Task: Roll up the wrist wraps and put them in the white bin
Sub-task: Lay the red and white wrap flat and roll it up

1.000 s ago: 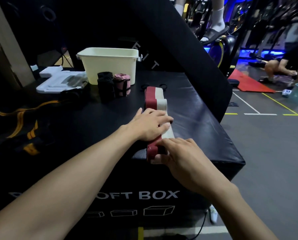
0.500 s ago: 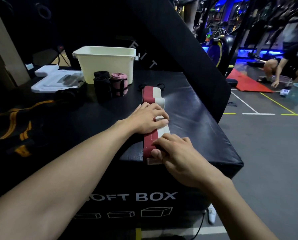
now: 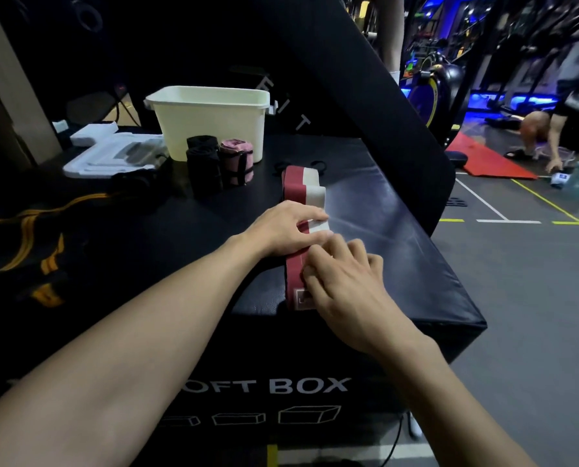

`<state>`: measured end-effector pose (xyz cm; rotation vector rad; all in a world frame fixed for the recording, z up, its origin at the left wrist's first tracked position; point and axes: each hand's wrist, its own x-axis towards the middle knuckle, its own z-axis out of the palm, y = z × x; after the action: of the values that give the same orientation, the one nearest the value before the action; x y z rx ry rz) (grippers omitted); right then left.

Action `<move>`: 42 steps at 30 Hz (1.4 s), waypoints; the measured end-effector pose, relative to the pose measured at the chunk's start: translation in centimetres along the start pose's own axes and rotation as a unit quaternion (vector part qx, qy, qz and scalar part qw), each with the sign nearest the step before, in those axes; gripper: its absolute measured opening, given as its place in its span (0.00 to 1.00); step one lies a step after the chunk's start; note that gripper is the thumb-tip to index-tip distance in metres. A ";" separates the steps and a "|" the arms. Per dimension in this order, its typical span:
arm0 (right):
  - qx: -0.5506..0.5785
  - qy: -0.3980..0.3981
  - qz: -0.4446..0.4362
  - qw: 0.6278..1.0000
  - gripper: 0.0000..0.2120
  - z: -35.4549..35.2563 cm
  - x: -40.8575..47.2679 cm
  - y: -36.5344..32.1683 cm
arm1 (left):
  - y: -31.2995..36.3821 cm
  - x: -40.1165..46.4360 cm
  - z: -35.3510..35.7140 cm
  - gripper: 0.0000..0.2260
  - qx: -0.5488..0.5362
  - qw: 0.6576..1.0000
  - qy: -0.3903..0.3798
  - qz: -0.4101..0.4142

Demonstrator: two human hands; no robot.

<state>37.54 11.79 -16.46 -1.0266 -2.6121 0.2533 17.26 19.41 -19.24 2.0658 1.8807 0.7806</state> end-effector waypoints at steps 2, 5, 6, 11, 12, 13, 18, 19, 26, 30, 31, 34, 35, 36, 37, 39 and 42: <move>-0.012 0.015 0.012 1.000 0.09 0.2 0.2 -0.2 | -0.1 0.0 0.0 0.34 0.000 1.000 0.001 -0.002; -0.024 0.024 0.015 0.999 0.09 0.3 0.4 -0.4 | -0.4 0.2 0.3 0.31 -0.015 1.000 0.004 -0.006; -0.024 0.027 0.019 0.999 0.09 0.3 0.4 -0.5 | -0.6 0.3 0.5 0.29 -0.024 1.000 0.001 -0.009; -0.053 0.110 0.012 0.992 0.15 1.0 1.1 -1.6 | -0.9 0.5 0.4 0.19 -0.097 0.994 -0.018 -0.038; -0.054 0.130 0.000 0.990 0.13 1.3 1.1 -1.7 | -0.8 0.3 0.4 0.21 -0.108 0.993 -0.016 -0.045; -0.056 0.153 -0.011 0.986 0.09 1.5 1.1 -1.8 | -0.6 0.1 0.3 0.25 -0.114 0.993 -0.012 -0.041; -0.073 0.252 -0.042 0.964 0.07 2.2 0.8 -1.1 | -0.2 -0.3 0.0 0.28 -0.062 0.998 0.008 -0.016; -0.075 0.264 -0.054 0.960 0.06 2.2 0.7 -1.0 | -0.2 -0.3 0.0 0.27 -0.055 0.998 0.010 -0.014; -0.066 0.133 -0.099 0.984 0.18 1.5 -1.0 0.8 | -0.1 -0.2 0.1 0.27 0.004 1.000 0.021 -0.002; -0.038 0.062 -0.092 0.993 0.25 1.0 -1.0 1.4 | -0.2 0.0 0.2 0.24 0.002 1.000 0.027 -0.006; -0.036 0.061 -0.095 0.993 0.26 0.9 -0.9 1.3 | -0.2 0.0 0.2 0.24 0.001 1.000 0.027 -0.008; -0.050 0.059 -0.104 0.992 0.27 0.8 -0.6 1.4 | -0.1 -0.1 0.2 0.23 -0.003 0.999 0.035 -0.010; -0.053 0.054 -0.107 0.991 0.26 0.7 -0.5 1.5 | 0.1 -0.2 0.2 0.23 -0.004 0.999 0.035 -0.009; -0.054 0.047 -0.111 0.991 0.25 0.5 -0.3 1.5 | 0.2 -0.2 0.1 0.23 -0.003 0.999 0.035 -0.008; -0.053 0.038 -0.115 0.991 0.24 0.2 -0.1 1.5 | 0.2 -0.2 0.1 0.22 -0.003 0.999 0.033 -0.011; -0.040 0.010 -0.114 0.993 0.22 -0.6 0.4 1.4 | 0.1 -0.2 0.1 0.24 -0.011 0.999 0.035 -0.017; -0.014 -0.028 -0.116 0.993 0.18 -1.7 0.5 1.3 | -0.3 -0.3 0.4 0.26 -0.013 0.997 0.066 -0.025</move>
<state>38.63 13.14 -15.12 -0.7242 -2.7613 0.1931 17.25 19.27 -19.77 1.9884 1.9711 0.9438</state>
